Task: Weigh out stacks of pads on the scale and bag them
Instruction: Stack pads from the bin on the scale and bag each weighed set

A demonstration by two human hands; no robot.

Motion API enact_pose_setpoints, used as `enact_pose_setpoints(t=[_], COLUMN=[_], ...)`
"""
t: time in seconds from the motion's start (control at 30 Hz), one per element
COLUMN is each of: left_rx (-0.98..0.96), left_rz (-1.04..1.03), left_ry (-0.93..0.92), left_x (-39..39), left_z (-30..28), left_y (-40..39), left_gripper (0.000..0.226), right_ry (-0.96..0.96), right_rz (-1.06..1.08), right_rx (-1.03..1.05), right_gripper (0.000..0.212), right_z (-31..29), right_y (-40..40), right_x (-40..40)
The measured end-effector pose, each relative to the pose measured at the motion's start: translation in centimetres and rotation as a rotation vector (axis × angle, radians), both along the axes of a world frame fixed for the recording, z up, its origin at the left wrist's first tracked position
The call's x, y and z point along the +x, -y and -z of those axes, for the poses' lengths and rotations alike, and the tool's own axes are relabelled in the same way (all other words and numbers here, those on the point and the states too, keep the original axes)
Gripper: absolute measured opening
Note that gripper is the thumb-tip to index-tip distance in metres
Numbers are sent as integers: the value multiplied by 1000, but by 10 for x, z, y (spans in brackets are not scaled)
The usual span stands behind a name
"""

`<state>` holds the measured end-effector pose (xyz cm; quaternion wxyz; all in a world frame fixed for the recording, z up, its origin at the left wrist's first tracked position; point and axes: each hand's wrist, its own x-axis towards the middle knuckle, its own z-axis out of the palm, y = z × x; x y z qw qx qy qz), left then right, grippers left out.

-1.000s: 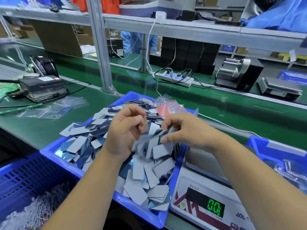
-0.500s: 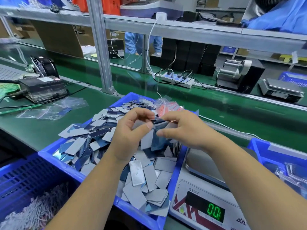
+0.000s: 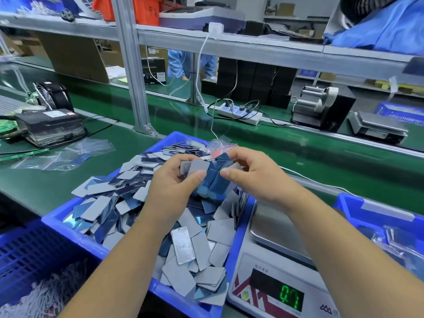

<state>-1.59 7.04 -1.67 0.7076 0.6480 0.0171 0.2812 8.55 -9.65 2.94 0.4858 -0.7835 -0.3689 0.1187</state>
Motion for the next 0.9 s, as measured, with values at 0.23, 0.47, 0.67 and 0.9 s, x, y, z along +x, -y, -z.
enact_pose_setpoints(t=[0.23, 0.47, 0.67, 0.9], left_rx=[-128, -197, -233, 161], left_rz=[91, 36, -89, -310], left_ry=[-34, -1, 6, -112], left_x=[6, 4, 3, 0], left_z=[5, 0, -7, -2], left_y=[-3, -2, -7, -1], left_gripper=[15, 18, 19, 27], right_ry=[113, 108, -19, -267], right_rz=[13, 105, 211, 375], right_rx=[-143, -149, -110, 140], right_gripper=[29, 61, 64, 42], right_z=[12, 10, 16, 17], right_y=[-11, -8, 4, 4], right_x=[-16, -11, 0, 6])
